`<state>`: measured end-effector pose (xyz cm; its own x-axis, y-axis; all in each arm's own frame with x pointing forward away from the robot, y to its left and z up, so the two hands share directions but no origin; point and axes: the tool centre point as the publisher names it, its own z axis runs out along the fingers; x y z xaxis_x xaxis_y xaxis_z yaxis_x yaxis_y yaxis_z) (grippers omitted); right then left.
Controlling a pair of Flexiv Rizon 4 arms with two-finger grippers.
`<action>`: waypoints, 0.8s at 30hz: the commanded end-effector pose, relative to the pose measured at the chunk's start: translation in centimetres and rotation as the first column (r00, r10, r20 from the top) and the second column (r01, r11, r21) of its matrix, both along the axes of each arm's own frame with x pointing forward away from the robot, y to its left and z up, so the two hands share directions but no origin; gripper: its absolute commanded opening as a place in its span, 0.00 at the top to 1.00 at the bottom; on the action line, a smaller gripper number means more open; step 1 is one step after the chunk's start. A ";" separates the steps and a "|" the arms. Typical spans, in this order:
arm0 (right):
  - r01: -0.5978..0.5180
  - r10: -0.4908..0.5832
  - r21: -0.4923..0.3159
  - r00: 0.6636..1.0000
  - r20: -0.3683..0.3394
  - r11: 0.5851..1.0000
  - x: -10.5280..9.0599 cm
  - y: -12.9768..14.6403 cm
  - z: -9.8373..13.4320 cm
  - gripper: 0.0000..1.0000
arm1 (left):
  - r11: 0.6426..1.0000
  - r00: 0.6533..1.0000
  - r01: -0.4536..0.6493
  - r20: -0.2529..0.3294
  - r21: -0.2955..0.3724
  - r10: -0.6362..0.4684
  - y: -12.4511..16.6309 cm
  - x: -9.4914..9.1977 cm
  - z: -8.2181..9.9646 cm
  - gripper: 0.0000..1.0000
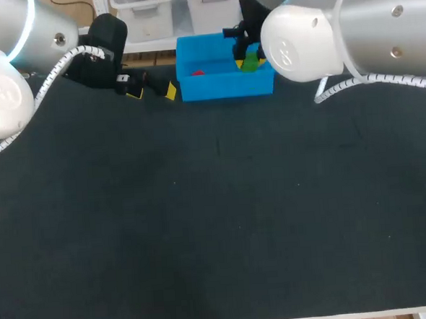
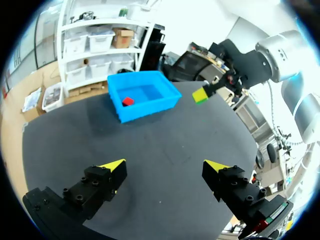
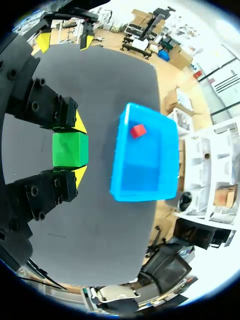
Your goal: Use the left arm to pick the red cube and place it into the blue plastic box first, then use the right arm to grasp the green cube and put it into the same blue plastic box after the first action is fully finished.
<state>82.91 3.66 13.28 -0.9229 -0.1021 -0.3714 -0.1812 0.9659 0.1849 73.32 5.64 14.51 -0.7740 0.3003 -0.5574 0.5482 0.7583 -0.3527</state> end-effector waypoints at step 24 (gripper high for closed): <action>-0.239 0.220 0.103 0.962 0.162 0.966 7.1 -4.8 3.3 1.00 | 1.000 1.000 0.005 0.003 -0.007 -0.005 0.2 0.0 -0.1 0.00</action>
<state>88.68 -1.37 16.80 -0.8104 -0.2441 -0.5325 -0.4148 0.8811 0.2273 73.32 5.65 14.51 -0.7740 0.3003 -0.5574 0.5482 0.7584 -0.3527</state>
